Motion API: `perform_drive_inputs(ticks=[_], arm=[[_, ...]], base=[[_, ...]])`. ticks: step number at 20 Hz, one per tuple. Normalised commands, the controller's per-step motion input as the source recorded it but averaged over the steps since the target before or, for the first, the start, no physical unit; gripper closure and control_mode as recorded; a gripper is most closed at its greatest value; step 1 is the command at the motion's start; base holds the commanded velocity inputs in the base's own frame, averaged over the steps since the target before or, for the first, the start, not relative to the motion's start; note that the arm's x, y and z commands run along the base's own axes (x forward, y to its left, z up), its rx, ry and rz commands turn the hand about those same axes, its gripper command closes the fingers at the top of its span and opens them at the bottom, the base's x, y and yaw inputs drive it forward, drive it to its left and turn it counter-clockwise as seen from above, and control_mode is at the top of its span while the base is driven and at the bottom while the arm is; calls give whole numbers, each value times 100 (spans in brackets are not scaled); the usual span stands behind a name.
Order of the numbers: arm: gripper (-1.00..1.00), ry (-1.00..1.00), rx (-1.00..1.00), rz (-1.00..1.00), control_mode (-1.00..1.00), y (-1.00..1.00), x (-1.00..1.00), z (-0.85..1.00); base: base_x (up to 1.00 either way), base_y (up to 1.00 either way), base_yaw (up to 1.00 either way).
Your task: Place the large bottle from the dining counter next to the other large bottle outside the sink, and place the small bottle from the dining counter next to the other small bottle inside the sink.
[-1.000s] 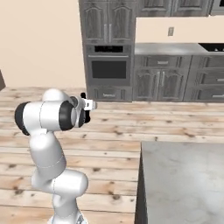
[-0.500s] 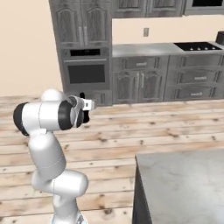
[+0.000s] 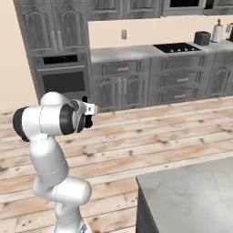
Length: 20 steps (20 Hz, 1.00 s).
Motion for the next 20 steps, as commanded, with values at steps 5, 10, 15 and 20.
perform_drive_inputs(ticks=[5, 10, 15, 20], arm=[[100, 0, 0, 0, 100, 0, 0, 0], [100, 0, 0, 0, 100, 0, 0, 0], [100, 0, 0, 0, 100, 0, 0, 0], [100, 0, 0, 0, 100, 0, 0, 0]], base=[[46, 42, -34], [47, 42, -35], [41, 44, -36], [38, 42, -37]])
